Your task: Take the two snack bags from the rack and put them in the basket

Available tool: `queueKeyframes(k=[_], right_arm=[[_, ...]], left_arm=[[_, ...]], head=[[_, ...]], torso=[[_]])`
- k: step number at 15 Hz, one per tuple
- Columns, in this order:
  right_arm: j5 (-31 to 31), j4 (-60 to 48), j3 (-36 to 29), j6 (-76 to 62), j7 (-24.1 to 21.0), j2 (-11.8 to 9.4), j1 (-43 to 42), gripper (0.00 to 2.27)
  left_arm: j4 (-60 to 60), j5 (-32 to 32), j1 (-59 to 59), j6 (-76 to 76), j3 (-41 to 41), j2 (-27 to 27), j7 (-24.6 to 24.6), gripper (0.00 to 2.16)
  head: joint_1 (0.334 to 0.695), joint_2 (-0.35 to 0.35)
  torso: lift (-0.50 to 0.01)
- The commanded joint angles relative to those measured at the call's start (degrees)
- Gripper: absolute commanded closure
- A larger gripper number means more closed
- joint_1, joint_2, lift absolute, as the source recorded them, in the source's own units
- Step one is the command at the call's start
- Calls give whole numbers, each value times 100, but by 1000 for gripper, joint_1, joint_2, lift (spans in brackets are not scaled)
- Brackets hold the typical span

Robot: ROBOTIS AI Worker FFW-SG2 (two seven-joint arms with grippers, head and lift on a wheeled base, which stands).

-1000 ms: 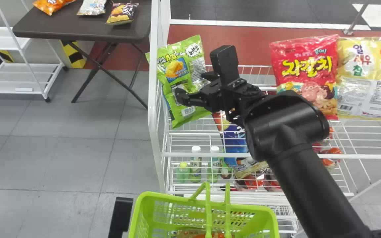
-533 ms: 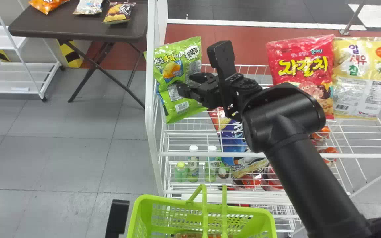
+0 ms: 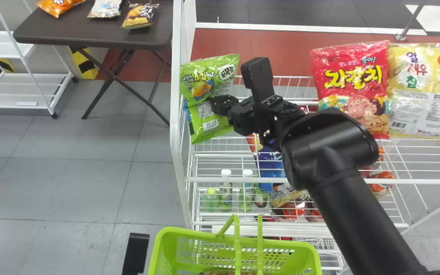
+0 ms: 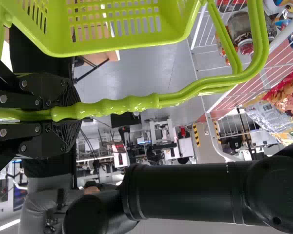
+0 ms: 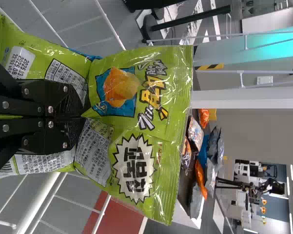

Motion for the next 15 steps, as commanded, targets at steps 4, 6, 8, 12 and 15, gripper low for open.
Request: queueKeyframes(k=[4, 6, 8, 12, 15], right_arm=[[-135, -1280, -127, 369, 9, 5, 801, 2240], [-461, -2343, -223, 844, 0, 5, 1390, 2240], [-654, -3258, -443, 1125, 0, -272, 1926, 2240], [-891, -4312, -1225, 1283, -8, -642, 2919, 2240], [-1436, -5235, -1981, 1705, 106, -791, 3701, 2240]], left_arm=[[-96, -9, 28, 7, -12, 0, 28, 1497], [-105, -9, 20, 7, -29, 0, 54, 1497], [-105, -18, -16, 7, -82, -26, 89, 1497], [-96, -97, -112, 7, -389, -26, 186, 1497], [-78, -105, -104, 7, -469, -26, 177, 1497]], head=[[695, -11], [695, -8], [695, -5], [695, -99], [695, -225]], torso=[[-8], [-8], [-8], [-8], [-8]])
